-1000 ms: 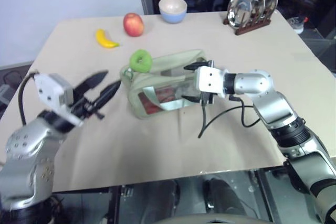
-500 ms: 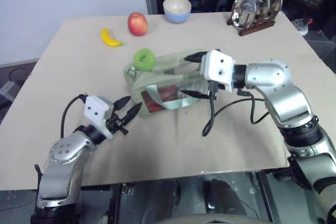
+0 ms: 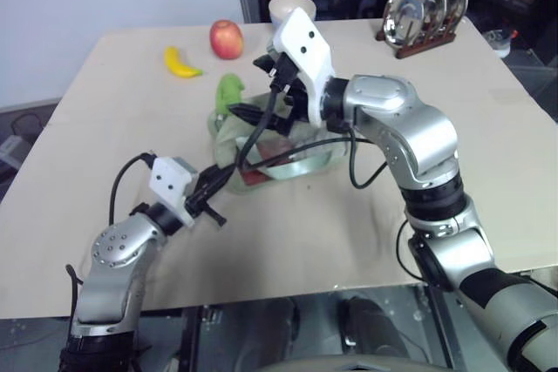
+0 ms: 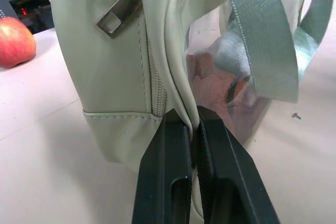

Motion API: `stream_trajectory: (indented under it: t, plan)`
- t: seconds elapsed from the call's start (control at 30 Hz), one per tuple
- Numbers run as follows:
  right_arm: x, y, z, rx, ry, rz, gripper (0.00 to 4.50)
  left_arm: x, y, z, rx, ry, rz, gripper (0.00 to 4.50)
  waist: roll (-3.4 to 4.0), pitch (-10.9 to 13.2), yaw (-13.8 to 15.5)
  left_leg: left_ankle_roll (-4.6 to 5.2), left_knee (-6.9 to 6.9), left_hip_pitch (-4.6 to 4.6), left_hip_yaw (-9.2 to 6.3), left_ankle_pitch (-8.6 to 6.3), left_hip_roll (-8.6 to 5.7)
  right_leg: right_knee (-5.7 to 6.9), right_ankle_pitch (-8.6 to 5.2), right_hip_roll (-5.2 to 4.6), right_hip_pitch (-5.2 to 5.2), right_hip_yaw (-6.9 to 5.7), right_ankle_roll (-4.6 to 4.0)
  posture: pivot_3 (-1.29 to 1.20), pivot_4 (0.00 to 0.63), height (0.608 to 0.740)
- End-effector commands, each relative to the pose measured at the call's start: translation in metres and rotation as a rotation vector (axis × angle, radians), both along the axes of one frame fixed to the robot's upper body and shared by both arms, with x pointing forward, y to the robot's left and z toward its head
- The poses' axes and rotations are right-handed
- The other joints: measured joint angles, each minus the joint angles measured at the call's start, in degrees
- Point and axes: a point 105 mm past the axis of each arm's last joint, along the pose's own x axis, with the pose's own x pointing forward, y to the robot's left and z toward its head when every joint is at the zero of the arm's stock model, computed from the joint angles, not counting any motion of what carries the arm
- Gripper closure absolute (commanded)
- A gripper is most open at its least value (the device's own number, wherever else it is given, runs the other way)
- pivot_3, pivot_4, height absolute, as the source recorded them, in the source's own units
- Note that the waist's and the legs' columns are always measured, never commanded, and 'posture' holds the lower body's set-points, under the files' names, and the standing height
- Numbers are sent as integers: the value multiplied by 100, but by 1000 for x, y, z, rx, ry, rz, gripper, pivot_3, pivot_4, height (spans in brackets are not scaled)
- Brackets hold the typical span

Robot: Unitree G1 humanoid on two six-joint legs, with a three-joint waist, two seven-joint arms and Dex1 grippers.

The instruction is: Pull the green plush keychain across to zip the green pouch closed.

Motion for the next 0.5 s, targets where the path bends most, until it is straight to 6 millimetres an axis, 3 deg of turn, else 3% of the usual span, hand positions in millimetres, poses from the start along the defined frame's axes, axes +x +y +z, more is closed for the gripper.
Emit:
stream_trajectory:
  t: [0.03, 0.4, 0.5]
  plan:
    - [-2, 7, 14, 89, 74, 0, 0, -3, -1, 10, 19, -61, -1, 4476, 0, 0, -20, 0, 0, 1, 3, 0, 0, 1, 0, 0, 0, 3, 0, 0, 150, 740]
    - [6, 27, 9, 125, 262, -38, 0, -3, -3, 11, 45, -84, 2, 4476, 2, 0, -40, -11, -23, 1, 10, 7, 5, 9, 0, 6, -16, 11, -1, 0, 150, 740]
    - [8, 28, 3, 106, 262, -56, 738, -3, -4, 10, 47, -87, 1, 4500, 2, 0, -42, -11, -24, 1, 8, 7, 6, 9, 0, 7, -19, 10, -1, 0, 150, 740]
